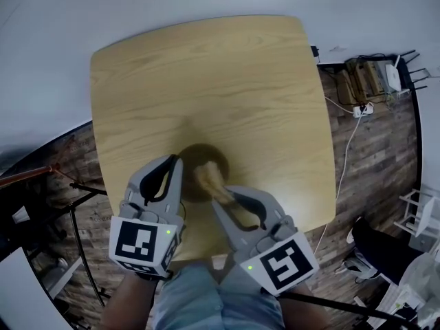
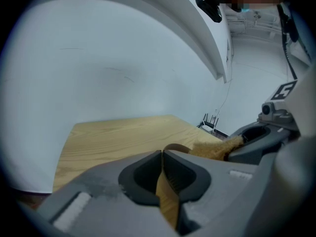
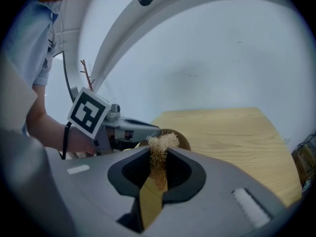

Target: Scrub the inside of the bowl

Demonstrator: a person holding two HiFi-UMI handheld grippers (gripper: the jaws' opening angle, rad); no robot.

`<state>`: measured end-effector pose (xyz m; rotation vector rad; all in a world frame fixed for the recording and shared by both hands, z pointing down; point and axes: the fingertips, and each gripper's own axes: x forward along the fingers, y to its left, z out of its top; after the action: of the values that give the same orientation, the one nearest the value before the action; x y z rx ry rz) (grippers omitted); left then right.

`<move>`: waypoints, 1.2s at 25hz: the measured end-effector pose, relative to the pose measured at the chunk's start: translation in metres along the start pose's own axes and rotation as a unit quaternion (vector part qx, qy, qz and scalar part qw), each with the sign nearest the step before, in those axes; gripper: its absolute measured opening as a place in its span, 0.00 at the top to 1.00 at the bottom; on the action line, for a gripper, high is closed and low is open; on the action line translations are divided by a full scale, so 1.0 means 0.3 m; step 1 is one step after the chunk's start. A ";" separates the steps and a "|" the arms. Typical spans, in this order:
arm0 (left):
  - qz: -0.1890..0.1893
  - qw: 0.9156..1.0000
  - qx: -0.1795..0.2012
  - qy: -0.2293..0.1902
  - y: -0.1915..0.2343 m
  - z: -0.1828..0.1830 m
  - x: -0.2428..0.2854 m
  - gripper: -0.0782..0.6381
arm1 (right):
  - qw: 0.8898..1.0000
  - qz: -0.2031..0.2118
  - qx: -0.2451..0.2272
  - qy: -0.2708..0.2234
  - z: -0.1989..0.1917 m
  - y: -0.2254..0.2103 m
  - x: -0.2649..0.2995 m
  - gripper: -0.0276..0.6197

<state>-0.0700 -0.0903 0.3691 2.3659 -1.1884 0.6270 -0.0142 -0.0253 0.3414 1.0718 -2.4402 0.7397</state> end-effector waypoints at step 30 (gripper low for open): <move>-0.045 0.998 -0.046 0.019 0.003 -0.003 -0.015 0.84 | 0.990 0.106 -0.076 0.056 -0.041 0.141 0.160 0.86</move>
<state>-0.0735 -0.0874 0.3674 2.3056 -1.0642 0.5715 -0.0755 -0.0208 0.3631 0.7014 -2.4916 0.6466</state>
